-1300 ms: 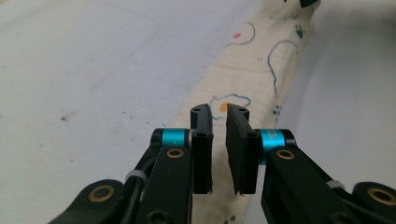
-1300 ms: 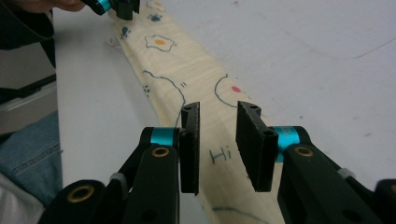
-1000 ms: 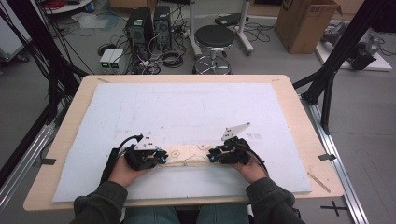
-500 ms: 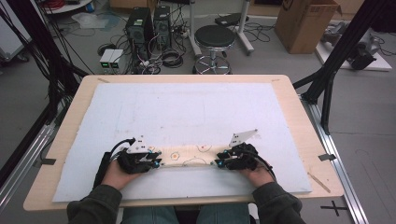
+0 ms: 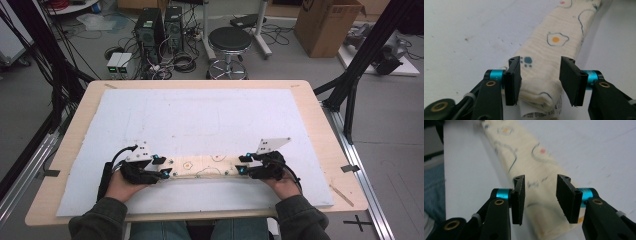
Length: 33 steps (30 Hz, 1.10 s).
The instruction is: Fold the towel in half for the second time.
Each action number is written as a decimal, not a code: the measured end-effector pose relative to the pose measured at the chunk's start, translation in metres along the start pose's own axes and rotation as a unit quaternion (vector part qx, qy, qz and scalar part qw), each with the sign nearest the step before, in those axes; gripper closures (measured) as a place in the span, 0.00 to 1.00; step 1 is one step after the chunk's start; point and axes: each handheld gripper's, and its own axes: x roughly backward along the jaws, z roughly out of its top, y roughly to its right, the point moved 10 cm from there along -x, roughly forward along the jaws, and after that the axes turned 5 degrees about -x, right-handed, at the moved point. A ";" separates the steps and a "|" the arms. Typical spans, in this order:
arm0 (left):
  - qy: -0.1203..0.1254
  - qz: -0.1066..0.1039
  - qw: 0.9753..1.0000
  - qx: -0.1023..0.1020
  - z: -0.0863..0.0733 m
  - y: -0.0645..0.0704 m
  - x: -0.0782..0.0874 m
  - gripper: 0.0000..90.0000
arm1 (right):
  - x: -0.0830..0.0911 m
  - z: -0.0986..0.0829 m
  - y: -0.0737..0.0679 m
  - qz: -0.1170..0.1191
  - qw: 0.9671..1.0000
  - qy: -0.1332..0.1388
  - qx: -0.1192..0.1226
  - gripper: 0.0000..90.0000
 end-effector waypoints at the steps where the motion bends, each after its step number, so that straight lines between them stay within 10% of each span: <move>1: -0.002 0.001 1.000 0.001 -0.001 -0.002 0.000 0.57 | 0.000 0.004 0.004 -0.004 1.000 0.003 -0.004 0.63; 10: -0.043 -0.008 0.999 0.006 -0.020 -0.006 -0.006 0.56 | -0.019 -0.016 0.015 -0.017 0.998 -0.063 -0.001 0.57; 33: -0.051 0.000 0.999 -0.009 -0.025 -0.005 -0.008 0.54 | -0.013 -0.031 0.013 -0.036 0.997 -0.066 0.031 0.54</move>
